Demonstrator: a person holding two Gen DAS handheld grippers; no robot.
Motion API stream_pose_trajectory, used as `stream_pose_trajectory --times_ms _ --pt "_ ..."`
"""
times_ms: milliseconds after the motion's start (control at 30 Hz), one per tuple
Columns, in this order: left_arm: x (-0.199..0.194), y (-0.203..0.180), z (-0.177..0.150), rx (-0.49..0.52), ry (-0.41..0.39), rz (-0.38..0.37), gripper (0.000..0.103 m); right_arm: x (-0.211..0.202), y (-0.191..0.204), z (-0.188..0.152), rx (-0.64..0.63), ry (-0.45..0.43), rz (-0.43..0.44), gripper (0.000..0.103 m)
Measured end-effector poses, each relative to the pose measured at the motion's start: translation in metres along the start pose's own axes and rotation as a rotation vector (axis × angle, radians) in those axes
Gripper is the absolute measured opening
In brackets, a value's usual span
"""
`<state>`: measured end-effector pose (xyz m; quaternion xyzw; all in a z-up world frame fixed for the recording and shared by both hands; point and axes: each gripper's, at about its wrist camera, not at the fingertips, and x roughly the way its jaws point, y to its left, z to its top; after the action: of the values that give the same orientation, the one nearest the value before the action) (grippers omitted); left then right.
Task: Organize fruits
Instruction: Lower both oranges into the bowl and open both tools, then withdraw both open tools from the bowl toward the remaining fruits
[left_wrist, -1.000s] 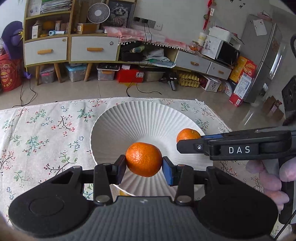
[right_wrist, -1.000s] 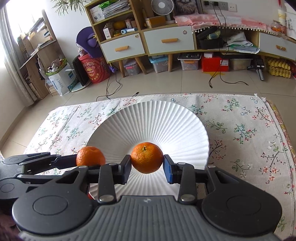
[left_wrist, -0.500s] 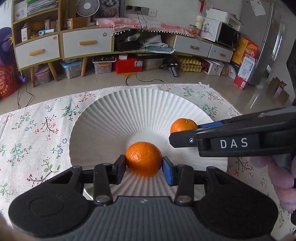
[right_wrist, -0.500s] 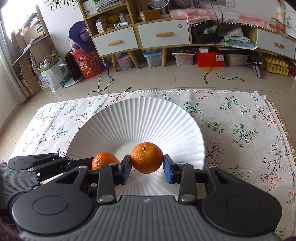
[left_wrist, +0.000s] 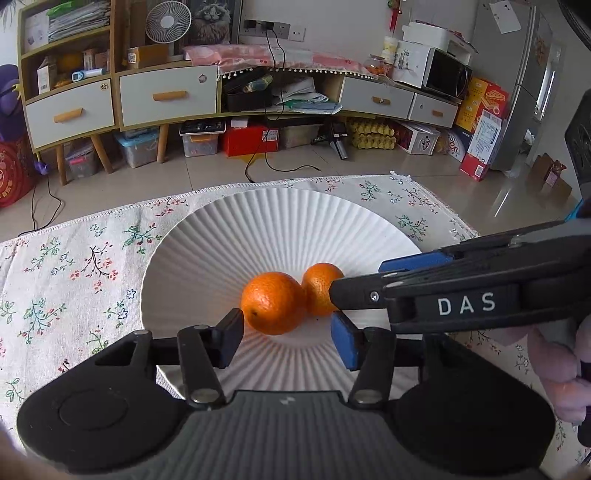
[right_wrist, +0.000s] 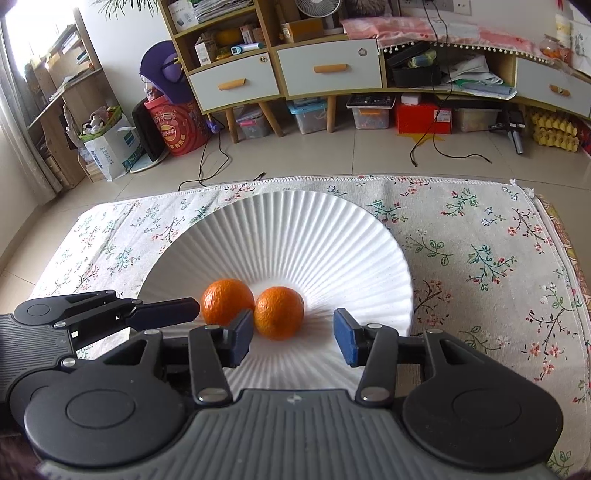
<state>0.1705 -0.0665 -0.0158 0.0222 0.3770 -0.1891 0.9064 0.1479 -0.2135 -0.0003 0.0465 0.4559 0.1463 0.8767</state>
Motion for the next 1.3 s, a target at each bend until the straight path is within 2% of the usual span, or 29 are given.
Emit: stream_pose_trajectory --times_ms 100,333,533,767,833,933,1167,1300 --pt "-0.008 0.000 0.000 0.011 -0.013 -0.001 0.064 -0.006 -0.001 0.001 0.010 -0.011 0.012 0.054" --pt "-0.032 0.002 -0.001 0.021 -0.043 -0.010 0.076 -0.023 0.001 0.000 0.020 -0.034 0.019 0.067" --pt "-0.053 0.008 -0.009 0.028 -0.048 -0.025 0.081 -0.041 0.006 -0.008 0.020 -0.051 0.025 0.077" --pt "-0.069 0.015 -0.018 0.027 -0.045 -0.035 0.088 -0.055 0.020 -0.017 -0.031 -0.057 0.008 0.084" --pt "-0.076 0.018 -0.021 0.025 -0.048 -0.037 0.093 -0.059 0.025 -0.019 -0.037 -0.053 0.009 0.085" --pt "-0.084 0.021 -0.023 0.015 -0.051 -0.038 0.098 -0.065 0.030 -0.024 -0.035 -0.053 0.019 0.092" --pt "-0.102 0.027 -0.035 0.000 -0.035 -0.030 0.100 -0.072 0.042 -0.034 -0.068 -0.059 -0.013 0.094" --pt "-0.109 0.032 -0.046 0.005 -0.022 -0.015 0.100 -0.076 0.050 -0.040 -0.078 -0.064 0.000 0.096"
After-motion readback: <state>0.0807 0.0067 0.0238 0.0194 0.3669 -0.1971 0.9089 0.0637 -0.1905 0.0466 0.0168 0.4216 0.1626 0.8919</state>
